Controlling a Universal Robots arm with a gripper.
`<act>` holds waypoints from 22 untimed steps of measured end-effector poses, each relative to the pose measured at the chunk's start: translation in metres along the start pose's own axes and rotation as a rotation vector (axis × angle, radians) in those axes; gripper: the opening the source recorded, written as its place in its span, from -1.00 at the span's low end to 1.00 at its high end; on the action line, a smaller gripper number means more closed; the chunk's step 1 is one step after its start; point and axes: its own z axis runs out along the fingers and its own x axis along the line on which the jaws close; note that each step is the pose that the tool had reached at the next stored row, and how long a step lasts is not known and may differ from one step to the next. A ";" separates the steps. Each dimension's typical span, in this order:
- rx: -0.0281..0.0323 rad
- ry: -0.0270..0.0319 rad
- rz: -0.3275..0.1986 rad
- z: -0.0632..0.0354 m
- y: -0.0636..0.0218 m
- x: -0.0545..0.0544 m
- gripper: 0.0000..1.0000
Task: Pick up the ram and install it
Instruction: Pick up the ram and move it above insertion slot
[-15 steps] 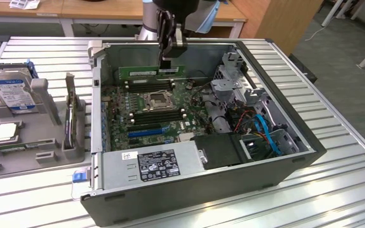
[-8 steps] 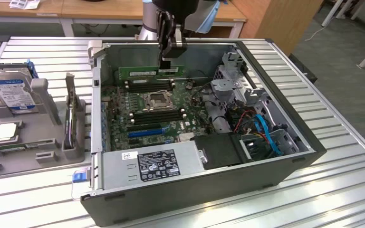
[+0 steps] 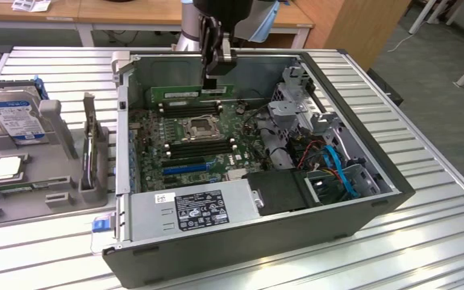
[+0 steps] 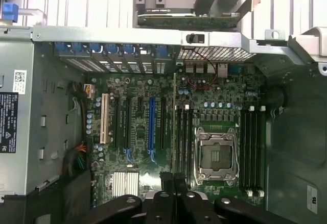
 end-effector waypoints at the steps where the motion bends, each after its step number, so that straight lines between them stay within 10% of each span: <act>1: 0.0000 0.0000 0.000 0.0010 0.0000 0.000 -0.77; 22: 0.0001 -0.0001 0.000 0.0041 -0.0066 0.000 -0.77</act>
